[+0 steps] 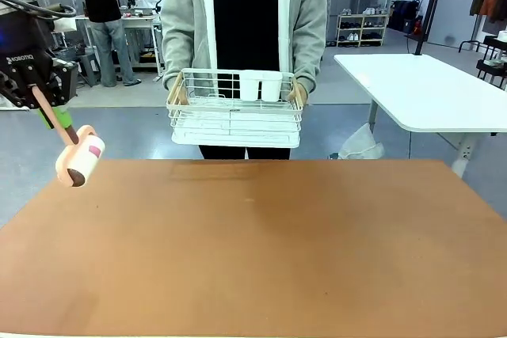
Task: Clean the table.
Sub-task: Clean the table with the Lint Roller when the human lifts the Dish drying rack, then place the Lint Roller down when the Dish drying rack is positioned in the middle of the table.
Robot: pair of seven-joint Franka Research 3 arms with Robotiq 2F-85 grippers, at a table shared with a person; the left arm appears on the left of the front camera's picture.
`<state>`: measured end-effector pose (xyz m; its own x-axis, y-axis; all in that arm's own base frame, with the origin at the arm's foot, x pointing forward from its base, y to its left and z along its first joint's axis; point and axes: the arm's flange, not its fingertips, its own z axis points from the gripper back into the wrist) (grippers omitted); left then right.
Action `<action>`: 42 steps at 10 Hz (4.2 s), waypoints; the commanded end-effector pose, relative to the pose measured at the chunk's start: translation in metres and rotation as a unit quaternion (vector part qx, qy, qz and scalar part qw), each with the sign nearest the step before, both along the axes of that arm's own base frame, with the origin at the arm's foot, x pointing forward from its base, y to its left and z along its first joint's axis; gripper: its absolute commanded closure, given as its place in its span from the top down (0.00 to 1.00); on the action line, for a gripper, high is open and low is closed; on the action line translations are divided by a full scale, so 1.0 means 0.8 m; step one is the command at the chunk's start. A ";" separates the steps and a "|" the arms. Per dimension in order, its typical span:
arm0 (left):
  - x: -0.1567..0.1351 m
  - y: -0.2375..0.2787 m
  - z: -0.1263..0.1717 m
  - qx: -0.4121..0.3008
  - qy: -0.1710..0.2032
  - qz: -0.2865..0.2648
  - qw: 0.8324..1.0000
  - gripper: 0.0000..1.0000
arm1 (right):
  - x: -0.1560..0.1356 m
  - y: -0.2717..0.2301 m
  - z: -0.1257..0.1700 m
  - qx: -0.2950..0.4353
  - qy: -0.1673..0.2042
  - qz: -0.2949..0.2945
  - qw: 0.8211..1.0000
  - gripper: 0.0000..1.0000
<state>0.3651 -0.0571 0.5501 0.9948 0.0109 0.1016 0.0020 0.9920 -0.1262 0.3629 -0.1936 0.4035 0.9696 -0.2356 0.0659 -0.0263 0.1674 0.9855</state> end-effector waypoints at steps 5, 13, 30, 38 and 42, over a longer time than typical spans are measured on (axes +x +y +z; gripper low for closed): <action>-0.003 0.000 0.001 0.000 0.004 -0.001 1.000 0.21 | -0.002 0.001 0.004 0.000 -0.005 0.002 1.000 1.00; -0.003 0.000 0.001 0.000 0.004 -0.001 1.000 0.21 | -0.002 0.001 0.004 0.000 -0.005 0.002 1.000 1.00; -0.003 0.000 0.001 0.000 0.004 -0.001 1.000 0.21 | -0.002 0.001 0.004 0.000 -0.005 0.002 1.000 1.00; -0.003 0.000 0.001 0.000 0.004 -0.001 1.000 0.21 | -0.002 0.001 0.004 0.000 -0.005 0.002 1.000 1.00; 0.027 -0.001 -0.002 -0.017 -0.019 0.186 0.982 0.21 | -0.002 0.001 0.004 0.000 -0.005 0.002 1.000 1.00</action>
<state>0.3754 -0.0527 0.5497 0.9722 0.2019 0.1185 -0.1836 0.9716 -0.1491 0.3629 -0.1935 0.4035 0.9696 -0.2355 0.0659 -0.0263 0.1675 0.9855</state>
